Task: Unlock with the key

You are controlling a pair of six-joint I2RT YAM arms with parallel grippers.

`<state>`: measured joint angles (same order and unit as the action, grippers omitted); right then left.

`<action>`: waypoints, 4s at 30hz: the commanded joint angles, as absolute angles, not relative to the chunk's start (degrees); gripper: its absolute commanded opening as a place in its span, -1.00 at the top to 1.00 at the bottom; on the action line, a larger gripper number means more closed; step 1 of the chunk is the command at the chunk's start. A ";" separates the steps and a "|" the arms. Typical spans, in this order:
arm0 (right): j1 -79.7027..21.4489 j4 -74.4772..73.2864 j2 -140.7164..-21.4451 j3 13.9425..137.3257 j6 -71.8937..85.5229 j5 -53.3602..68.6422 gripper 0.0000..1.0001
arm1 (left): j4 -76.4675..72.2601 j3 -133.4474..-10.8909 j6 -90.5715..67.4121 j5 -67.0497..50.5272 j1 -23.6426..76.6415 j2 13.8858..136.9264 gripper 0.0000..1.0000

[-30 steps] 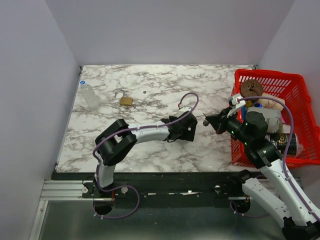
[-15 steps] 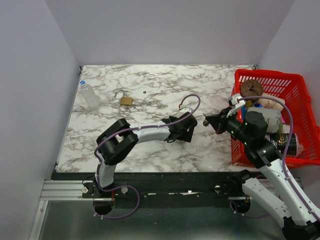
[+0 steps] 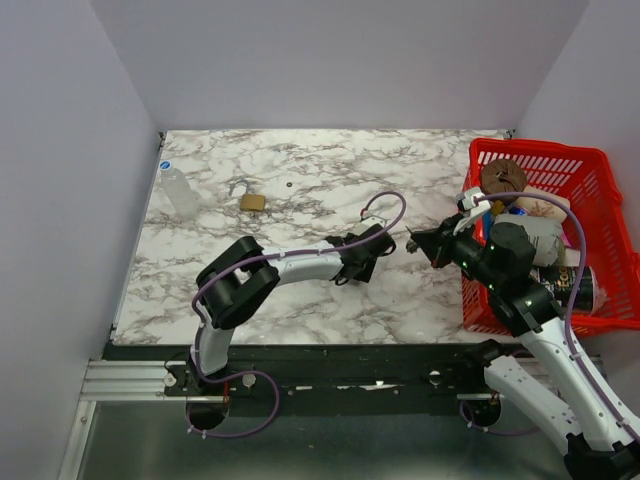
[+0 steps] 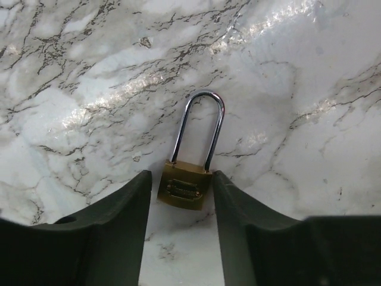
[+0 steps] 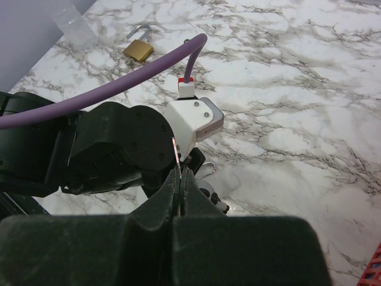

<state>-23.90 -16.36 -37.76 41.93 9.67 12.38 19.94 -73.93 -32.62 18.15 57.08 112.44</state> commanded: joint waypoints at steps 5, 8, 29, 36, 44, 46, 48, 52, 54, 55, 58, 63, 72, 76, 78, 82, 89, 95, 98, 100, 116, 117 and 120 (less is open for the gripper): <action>-23.73 -16.79 -37.09 41.22 10.63 11.33 0.99 | 19.70 -70.41 -34.19 16.88 55.73 114.61 0.71; -23.73 -16.88 -37.35 40.52 12.21 15.28 0.99 | 15.66 -67.08 -36.29 14.95 54.41 112.33 1.00; -44.73 19.76 -58.96 23.12 34.71 11.01 0.99 | -21.61 -39.65 -64.07 2.10 43.95 89.48 1.00; -48.25 23.90 -67.14 25.49 34.98 2.21 0.99 | -22.15 -35.25 -66.27 6.67 43.24 85.09 1.00; -48.34 31.36 -75.91 23.47 39.63 0.26 0.99 | -21.53 -32.87 -67.67 8.79 42.63 83.49 1.00; -48.43 35.23 -78.39 23.12 40.51 0.26 0.99 | -22.23 -32.00 -68.46 8.70 42.54 83.93 1.00; -48.43 38.65 -81.98 23.03 40.87 0.26 0.99 | -23.55 -30.86 -68.99 8.61 42.45 84.37 1.00; -48.34 42.88 -85.95 23.12 41.92 0.88 0.99 | -24.26 -30.24 -69.26 8.09 42.28 84.81 1.00; -48.34 43.68 -86.92 23.12 42.27 0.26 0.99 | -24.52 -29.89 -69.34 8.26 42.19 84.99 1.00; -48.34 43.59 -87.45 23.29 42.71 0.18 0.99 | -24.70 -29.71 -69.61 8.26 42.01 84.99 1.00; -48.34 42.19 -87.71 23.55 43.06 -1.58 0.99 | -26.01 -28.57 -70.31 8.26 41.75 84.81 1.00; -48.34 39.03 -88.33 25.75 43.07 -0.79 0.99 | -26.81 -28.39 -70.58 8.70 41.57 83.68 1.00; -48.43 37.53 -91.58 28.30 43.07 1.41 0.99 | -25.49 -28.13 -70.75 10.19 41.57 81.39 1.00; -48.34 37.70 -91.58 28.21 43.15 0.88 0.99 | -24.79 -28.12 -70.58 10.37 41.57 80.95 1.00; -48.43 38.66 -91.41 27.95 43.07 0.70 0.99 | -24.70 -28.04 -70.66 10.37 41.57 81.03 1.00; -48.34 40.69 -91.41 27.16 42.89 0.62 0.99 | -24.96 -28.04 -70.75 10.11 41.57 81.74 1.00; -48.34 44.30 -91.41 25.66 42.89 0.79 0.99 | -25.66 -27.86 -70.75 9.58 41.57 82.97 1.00; -48.43 44.56 -92.02 25.67 43.07 0.44 0.99 | -26.46 -28.04 -70.75 9.05 41.66 83.85 1.00; -48.43 45.09 -91.93 25.58 42.89 0.27 0.99 | -26.45 -27.86 -70.84 8.97 41.75 84.20 1.00; -48.43 44.65 -92.11 25.75 42.89 0.18 0.99 | -26.81 -27.77 -71.02 8.96 41.75 84.29 1.00; -48.34 44.29 -92.81 26.72 42.28 -2.64 0.99 | -27.25 -28.12 -71.01 8.44 41.75 85.08 1.00; -48.43 45.08 -92.73 26.54 42.19 -2.64 0.99 | -27.33 -28.12 -70.93 8.52 41.75 85.17 1.00; -48.34 45.44 -92.72 26.28 42.10 -2.55 0.99 | -27.51 -28.13 -71.02 8.44 41.75 85.25 1.00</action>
